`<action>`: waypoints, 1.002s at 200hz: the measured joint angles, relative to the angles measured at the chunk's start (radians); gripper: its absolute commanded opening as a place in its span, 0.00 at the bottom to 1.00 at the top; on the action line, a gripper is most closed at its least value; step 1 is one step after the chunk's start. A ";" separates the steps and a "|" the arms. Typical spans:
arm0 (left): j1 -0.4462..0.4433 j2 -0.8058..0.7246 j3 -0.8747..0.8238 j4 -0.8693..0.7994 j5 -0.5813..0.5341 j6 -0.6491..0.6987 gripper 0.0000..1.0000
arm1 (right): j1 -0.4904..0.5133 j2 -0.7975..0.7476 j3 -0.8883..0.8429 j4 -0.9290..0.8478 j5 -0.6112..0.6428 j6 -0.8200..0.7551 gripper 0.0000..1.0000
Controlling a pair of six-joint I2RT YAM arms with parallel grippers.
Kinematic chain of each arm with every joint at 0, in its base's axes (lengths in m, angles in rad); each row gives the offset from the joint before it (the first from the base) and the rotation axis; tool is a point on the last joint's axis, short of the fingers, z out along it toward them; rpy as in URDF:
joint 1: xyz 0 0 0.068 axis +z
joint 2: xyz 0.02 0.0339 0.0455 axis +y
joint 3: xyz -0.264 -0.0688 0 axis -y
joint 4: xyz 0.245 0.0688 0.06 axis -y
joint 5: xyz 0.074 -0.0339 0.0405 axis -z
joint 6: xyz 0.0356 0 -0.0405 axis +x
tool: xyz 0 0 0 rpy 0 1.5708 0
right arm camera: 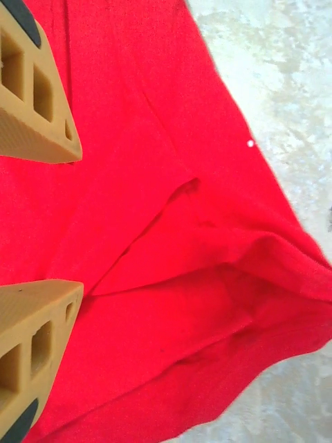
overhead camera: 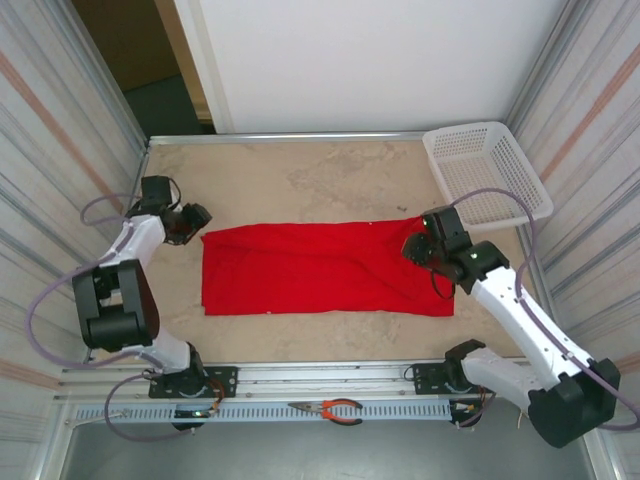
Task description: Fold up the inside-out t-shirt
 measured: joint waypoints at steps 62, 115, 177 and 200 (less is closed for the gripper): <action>-0.105 -0.071 -0.003 -0.027 0.011 0.002 0.55 | -0.039 0.511 0.192 0.138 -0.157 -0.153 0.45; -0.137 -0.124 -0.062 -0.050 0.014 0.000 0.55 | -0.026 0.693 0.246 0.170 -0.182 -0.192 0.43; -0.139 -0.130 -0.073 -0.049 0.014 -0.007 0.56 | -0.014 0.736 0.246 0.182 -0.204 -0.211 0.23; -0.139 -0.130 -0.075 -0.049 0.014 -0.011 0.56 | -0.014 0.736 0.245 0.193 -0.214 -0.223 0.00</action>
